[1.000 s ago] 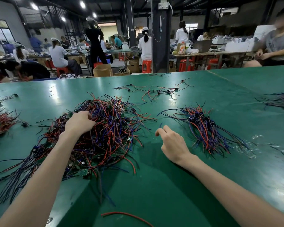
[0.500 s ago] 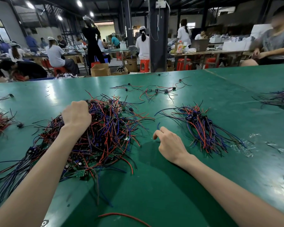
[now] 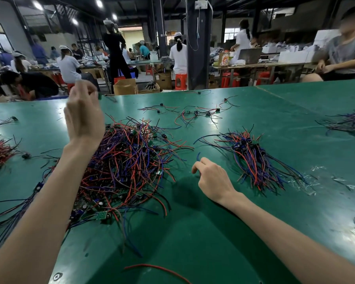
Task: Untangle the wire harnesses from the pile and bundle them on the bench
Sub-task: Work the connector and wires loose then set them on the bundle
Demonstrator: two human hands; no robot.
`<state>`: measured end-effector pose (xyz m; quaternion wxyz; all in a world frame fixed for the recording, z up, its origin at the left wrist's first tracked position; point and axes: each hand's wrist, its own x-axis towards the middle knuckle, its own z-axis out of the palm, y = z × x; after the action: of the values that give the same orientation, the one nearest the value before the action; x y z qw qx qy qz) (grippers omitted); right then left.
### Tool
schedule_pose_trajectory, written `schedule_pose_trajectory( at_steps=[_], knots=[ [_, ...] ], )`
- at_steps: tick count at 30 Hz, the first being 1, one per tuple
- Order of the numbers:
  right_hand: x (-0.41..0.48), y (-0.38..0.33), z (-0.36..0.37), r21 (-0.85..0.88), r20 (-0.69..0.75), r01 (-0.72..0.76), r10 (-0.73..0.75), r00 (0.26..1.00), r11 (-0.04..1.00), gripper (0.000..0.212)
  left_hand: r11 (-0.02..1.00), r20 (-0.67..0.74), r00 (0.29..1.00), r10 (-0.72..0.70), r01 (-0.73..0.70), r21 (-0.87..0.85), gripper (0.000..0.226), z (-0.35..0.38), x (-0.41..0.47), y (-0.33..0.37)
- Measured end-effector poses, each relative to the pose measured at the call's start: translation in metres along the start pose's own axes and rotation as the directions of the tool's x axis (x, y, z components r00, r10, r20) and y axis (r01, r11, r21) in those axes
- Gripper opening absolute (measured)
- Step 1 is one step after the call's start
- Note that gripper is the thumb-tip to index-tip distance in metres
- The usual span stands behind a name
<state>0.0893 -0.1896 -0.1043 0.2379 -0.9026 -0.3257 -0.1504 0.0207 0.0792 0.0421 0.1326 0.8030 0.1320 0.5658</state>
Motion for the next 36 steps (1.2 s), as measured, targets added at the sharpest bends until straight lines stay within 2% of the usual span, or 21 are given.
schedule_pose_trajectory(
  at_steps=[3, 5, 6, 7, 9, 11, 12, 13, 16, 19, 26, 33, 36],
  knots=[
    [0.001, -0.001, 0.0, 0.107, -0.086, 0.009, 0.0, 0.996, 0.994, 0.033, 0.966, 0.128, 0.975, 0.183, -0.154, -0.208, 0.019, 0.008, -0.012, 0.025],
    [0.002, -0.005, -0.003, 0.347, -0.111, -0.009, 0.05, 0.993, 0.938, 0.035, 0.934, 0.254, 0.926, 0.28, -0.202, -0.294, 0.025, 0.017, -0.038, 0.045],
    [0.003, -0.007, -0.006, 0.497, -0.078, -0.051, 0.103, 0.992, 0.866, 0.036, 0.917, 0.298, 0.902, 0.313, -0.205, -0.342, 0.028, 0.021, -0.054, 0.054],
    [0.004, -0.01, -0.01, 0.644, -0.015, -0.112, 0.159, 0.987, 0.757, 0.036, 0.9, 0.332, 0.881, 0.338, -0.199, -0.389, 0.03, 0.025, -0.071, 0.063],
    [0.006, -0.013, -0.014, 0.851, 0.121, -0.222, 0.234, 0.965, 0.475, 0.036, 0.877, 0.402, 0.842, 0.359, -0.158, -0.453, 0.034, 0.035, -0.104, 0.076],
    [0.008, -0.015, -0.019, 0.933, 0.23, -0.293, 0.28, 0.932, 0.207, 0.03, 0.884, 0.482, 0.805, 0.344, -0.104, -0.456, 0.038, 0.044, -0.128, 0.083],
    [0.008, -0.014, -0.021, 0.941, 0.264, -0.314, 0.299, 0.917, 0.13, 0.026, 0.891, 0.51, 0.795, 0.328, -0.081, -0.447, 0.04, 0.048, -0.137, 0.085],
    [0.009, -0.014, -0.022, 0.938, 0.282, -0.33, 0.315, 0.906, 0.109, 0.022, 0.894, 0.522, 0.792, 0.316, -0.064, -0.444, 0.041, 0.051, -0.144, 0.086],
    [0.008, -0.011, -0.021, 0.911, 0.3, -0.374, 0.347, 0.889, 0.172, 0.014, 0.881, 0.528, 0.794, 0.301, -0.021, -0.472, 0.04, 0.053, -0.155, 0.085],
    [0.007, -0.011, -0.023, 0.918, 0.326, -0.384, 0.358, 0.875, 0.102, 0.014, 0.868, 0.521, 0.803, 0.288, 0.011, -0.496, 0.039, 0.051, -0.161, 0.082],
    [0.006, -0.011, -0.023, 0.922, 0.337, -0.381, 0.336, 0.88, 0.073, 0.011, 0.864, 0.532, 0.807, 0.256, 0.056, -0.5, 0.053, 0.047, -0.165, 0.081],
    [0.005, -0.01, -0.021, 0.932, 0.282, -0.344, 0.36, 0.889, 0.119, 0.006, 0.873, 0.536, 0.818, 0.211, 0.089, -0.48, 0.058, 0.046, -0.168, 0.081],
    [0.004, -0.009, -0.021, 0.934, 0.286, -0.337, 0.323, 0.902, 0.115, 0.015, 0.881, 0.532, 0.826, 0.183, 0.102, -0.462, 0.057, 0.046, -0.169, 0.081]
  ],
)
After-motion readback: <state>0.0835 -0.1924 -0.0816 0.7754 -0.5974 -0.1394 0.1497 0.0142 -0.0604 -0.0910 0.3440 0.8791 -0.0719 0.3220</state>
